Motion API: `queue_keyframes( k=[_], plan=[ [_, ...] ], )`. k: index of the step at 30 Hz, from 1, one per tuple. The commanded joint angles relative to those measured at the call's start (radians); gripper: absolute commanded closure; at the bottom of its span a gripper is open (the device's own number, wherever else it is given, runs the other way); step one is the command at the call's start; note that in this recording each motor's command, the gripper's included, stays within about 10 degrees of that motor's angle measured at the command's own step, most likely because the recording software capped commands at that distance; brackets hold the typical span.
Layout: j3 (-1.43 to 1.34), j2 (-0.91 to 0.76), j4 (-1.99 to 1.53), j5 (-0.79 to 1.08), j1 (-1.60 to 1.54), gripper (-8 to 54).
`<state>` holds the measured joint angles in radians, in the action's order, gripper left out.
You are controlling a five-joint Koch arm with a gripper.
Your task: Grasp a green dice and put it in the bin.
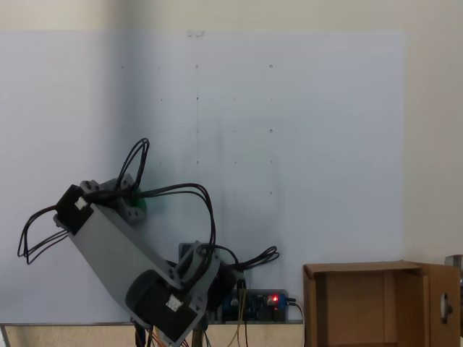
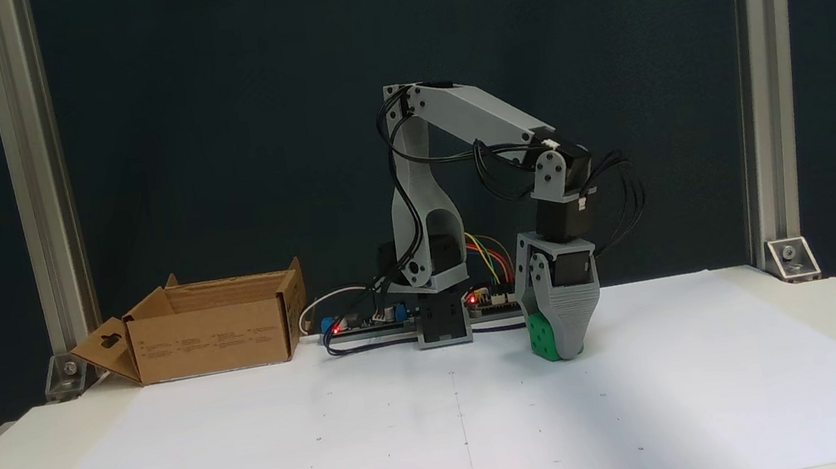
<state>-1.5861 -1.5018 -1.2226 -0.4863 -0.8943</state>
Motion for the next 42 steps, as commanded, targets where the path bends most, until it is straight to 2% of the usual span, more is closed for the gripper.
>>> queue_keyframes(
  k=[1, 22, 30, 36, 42],
  plan=[
    [0.008, -0.032, -0.002, -0.057, 0.005, 33.7],
    [0.098, -0.390, -0.025, -0.052, 0.124, 33.7],
    [0.104, -0.462, -0.023, -0.037, 0.192, 33.7],
    [0.109, -0.506, -0.020, 0.077, 0.394, 33.7],
    [0.130, -0.535, -0.023, 0.273, 0.638, 33.7]
  ],
)
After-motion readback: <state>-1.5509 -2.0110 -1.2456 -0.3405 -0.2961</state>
